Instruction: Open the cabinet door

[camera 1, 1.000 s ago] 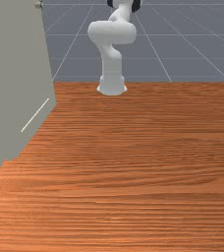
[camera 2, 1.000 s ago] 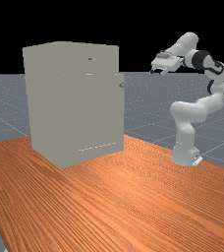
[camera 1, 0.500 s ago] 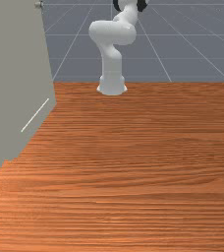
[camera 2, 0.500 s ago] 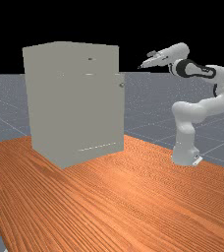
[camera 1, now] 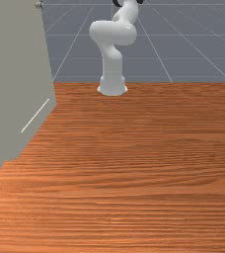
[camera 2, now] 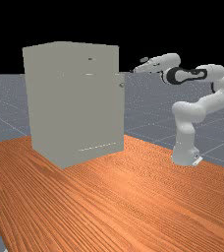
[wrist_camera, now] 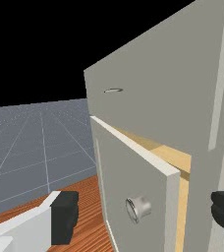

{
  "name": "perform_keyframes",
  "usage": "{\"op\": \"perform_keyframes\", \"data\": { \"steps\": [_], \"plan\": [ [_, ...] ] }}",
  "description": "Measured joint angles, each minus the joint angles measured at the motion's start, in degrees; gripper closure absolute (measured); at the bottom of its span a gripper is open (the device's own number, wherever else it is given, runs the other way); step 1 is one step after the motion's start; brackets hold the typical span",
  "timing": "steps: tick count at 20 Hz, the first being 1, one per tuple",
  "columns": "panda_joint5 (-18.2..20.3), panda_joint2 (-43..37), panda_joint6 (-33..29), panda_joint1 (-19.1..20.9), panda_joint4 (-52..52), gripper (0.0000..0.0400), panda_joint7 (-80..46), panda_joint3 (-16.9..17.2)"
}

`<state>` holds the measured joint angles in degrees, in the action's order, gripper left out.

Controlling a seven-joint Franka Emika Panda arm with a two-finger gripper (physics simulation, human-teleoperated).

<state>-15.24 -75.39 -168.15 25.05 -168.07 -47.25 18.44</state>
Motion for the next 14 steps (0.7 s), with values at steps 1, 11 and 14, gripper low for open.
{"op": "perform_keyframes", "data": {
  "steps": [1, 11, 14],
  "plan": [
    [-0.19, 0.40, -1.00, 0.03, -0.16, 0.0000, 0.59, 0.96],
    [-0.79, 13.05, -10.33, -1.69, -0.20, 0.0000, 1.84, 3.74],
    [-0.87, 16.36, -11.77, -1.93, 0.00, 0.0000, 1.81, 3.74]
  ]
}}
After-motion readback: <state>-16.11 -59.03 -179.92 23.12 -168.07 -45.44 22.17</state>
